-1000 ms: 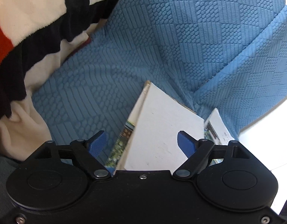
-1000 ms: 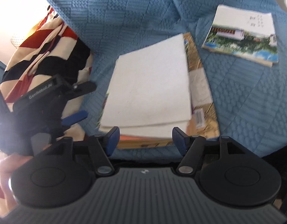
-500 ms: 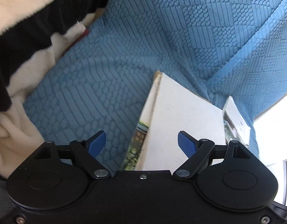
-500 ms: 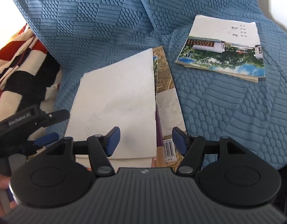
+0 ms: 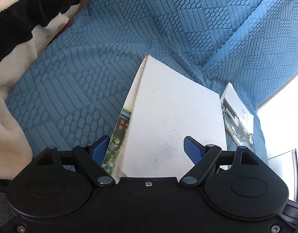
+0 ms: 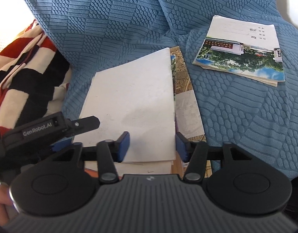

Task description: Organize objects

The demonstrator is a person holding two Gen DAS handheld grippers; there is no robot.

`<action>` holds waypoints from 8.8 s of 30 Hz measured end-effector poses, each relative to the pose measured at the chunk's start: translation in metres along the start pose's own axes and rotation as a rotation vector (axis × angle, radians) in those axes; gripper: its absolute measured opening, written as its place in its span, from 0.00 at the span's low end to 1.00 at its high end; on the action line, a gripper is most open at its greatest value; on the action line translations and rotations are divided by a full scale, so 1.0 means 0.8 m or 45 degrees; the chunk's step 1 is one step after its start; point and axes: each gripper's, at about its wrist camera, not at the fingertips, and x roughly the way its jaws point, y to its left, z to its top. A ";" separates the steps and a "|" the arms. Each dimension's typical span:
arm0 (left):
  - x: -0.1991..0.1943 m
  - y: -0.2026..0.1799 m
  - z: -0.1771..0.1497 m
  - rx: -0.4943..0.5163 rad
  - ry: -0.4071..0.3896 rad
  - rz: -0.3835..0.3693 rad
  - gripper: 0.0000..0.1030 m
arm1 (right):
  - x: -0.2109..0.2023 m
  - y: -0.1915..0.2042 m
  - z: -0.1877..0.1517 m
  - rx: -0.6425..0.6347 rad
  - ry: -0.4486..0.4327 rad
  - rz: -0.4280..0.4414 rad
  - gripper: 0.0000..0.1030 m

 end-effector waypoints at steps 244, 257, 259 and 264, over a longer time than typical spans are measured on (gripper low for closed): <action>0.038 -0.238 -0.033 -0.148 0.237 -0.414 0.06 | -0.129 -0.280 0.044 0.627 -0.249 0.276 0.06; -0.075 -0.257 0.012 -0.130 0.116 -0.393 0.06 | -0.193 -0.227 0.089 0.544 -0.260 0.378 0.06; -0.090 -0.255 0.022 -0.142 0.095 -0.400 0.06 | -0.199 -0.217 0.098 0.532 -0.261 0.396 0.06; -0.125 -0.247 0.042 -0.148 0.053 -0.381 0.06 | -0.209 -0.183 0.118 0.484 -0.262 0.438 0.06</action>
